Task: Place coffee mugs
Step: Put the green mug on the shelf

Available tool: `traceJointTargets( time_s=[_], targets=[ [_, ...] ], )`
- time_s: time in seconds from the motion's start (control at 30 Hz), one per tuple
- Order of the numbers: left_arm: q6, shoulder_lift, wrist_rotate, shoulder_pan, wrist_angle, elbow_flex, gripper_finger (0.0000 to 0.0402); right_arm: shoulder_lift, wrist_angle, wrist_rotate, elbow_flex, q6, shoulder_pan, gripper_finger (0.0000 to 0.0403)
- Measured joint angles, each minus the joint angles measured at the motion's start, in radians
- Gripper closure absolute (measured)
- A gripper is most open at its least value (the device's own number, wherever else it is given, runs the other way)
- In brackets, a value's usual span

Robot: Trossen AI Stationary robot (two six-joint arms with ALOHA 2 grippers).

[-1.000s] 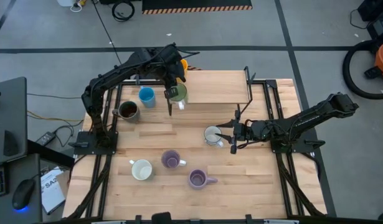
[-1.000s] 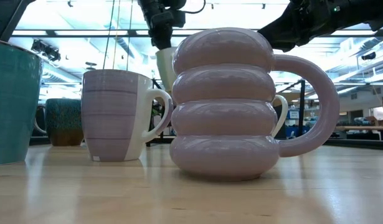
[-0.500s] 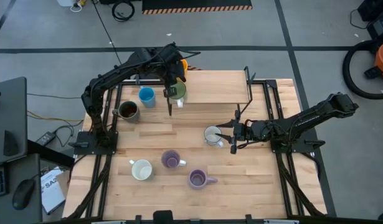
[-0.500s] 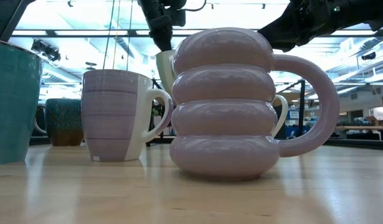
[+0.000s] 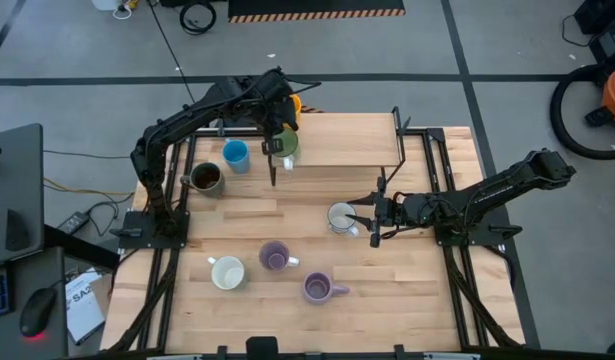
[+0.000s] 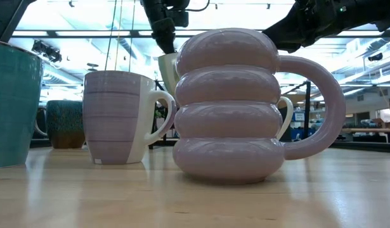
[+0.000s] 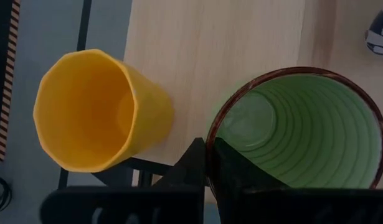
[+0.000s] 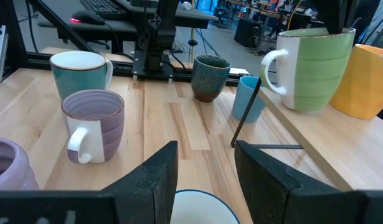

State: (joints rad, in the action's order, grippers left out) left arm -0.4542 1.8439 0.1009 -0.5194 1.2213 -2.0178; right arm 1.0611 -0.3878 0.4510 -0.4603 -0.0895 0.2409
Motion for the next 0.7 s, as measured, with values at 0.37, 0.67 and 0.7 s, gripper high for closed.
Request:
traceJointTargets(
  time_s=[0.37, 0.67, 0.7],
  targets=[
    [-0.006, 0.002, 0.010, -0.001, 0.002, 0.002, 0.0364, 0.000, 0.000, 0.000, 0.000, 0.006, 0.000, 0.0238],
    [-0.024, 0.002, 0.011, 0.000, -0.027, 0.002, 0.0355, 0.000, 0.001, 0.000, 0.000, 0.007, 0.000, 0.0238],
    [-0.029, 0.002, 0.015, 0.000, -0.034, 0.002, 0.0352, 0.000, 0.001, 0.000, 0.000, 0.007, 0.000, 0.0238]
  ],
)
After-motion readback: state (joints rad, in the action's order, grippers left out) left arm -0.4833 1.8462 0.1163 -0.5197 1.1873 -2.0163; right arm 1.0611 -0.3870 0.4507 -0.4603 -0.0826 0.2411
